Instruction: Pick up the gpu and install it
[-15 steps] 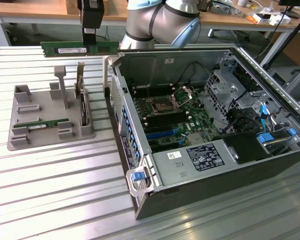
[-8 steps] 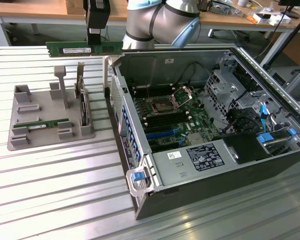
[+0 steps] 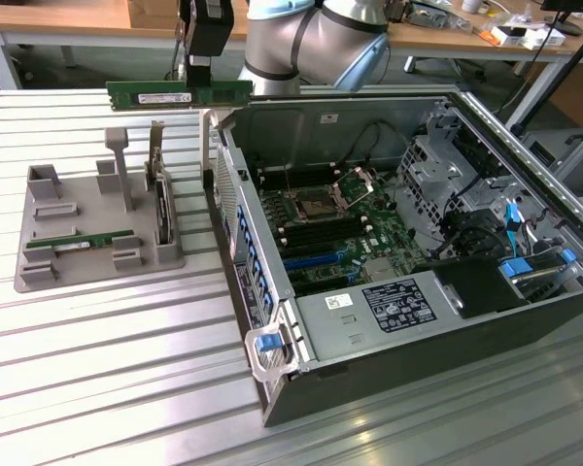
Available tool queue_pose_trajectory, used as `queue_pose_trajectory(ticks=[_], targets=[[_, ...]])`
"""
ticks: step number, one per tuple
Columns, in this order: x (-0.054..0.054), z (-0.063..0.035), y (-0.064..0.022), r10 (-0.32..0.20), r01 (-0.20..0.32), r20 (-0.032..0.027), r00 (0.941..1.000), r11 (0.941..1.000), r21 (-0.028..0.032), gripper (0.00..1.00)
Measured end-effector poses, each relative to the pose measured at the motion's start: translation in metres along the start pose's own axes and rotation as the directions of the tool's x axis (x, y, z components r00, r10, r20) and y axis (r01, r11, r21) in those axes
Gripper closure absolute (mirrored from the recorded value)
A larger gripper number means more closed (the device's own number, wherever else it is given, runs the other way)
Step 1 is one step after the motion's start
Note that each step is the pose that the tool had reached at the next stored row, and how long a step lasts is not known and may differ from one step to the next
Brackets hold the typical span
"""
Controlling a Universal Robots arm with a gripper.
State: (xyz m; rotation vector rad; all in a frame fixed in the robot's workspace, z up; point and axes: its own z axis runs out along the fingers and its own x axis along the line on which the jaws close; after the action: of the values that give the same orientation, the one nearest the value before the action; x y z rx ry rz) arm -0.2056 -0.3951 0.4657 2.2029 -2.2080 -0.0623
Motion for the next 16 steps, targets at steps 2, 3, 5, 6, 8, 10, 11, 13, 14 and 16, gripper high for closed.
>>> queue_pose_trajectory(ticks=[2,3,5,6,8,10,11,13,14,16], targets=[[0.0,-0.0001,-0.0048,0.0,0.0,0.0,1.0,1.0,0.0,0.88],[0.0,-0.0002,-0.0075,0.0,0.0,0.0,1.0,1.0,0.0,0.88],[0.0,-0.0003,-0.011,0.0,0.0,-0.0001,1.0,1.0,-0.0001,0.88],[0.0,-0.0003,-0.0122,0.0,0.0,0.0,1.0,1.0,0.0,0.88],[0.0,-0.0004,-0.0148,0.0,0.0,0.0,1.0,1.0,0.0,0.88],[0.0,-0.0005,-0.0171,0.0,0.0,0.0,1.0,1.0,-0.0001,0.88],[0.0,-0.0005,-0.0182,0.0,0.0,0.0,1.0,1.0,-0.0001,0.88],[0.0,-0.0006,-0.0225,0.0,0.0,-0.0001,1.0,1.0,0.0,0.88],[0.0,-0.0007,-0.0255,0.0,0.0,0.0,1.0,1.0,-0.0001,0.88],[0.0,-0.0007,-0.0294,0.0,0.0,0.0,1.0,1.0,0.0,0.88]])
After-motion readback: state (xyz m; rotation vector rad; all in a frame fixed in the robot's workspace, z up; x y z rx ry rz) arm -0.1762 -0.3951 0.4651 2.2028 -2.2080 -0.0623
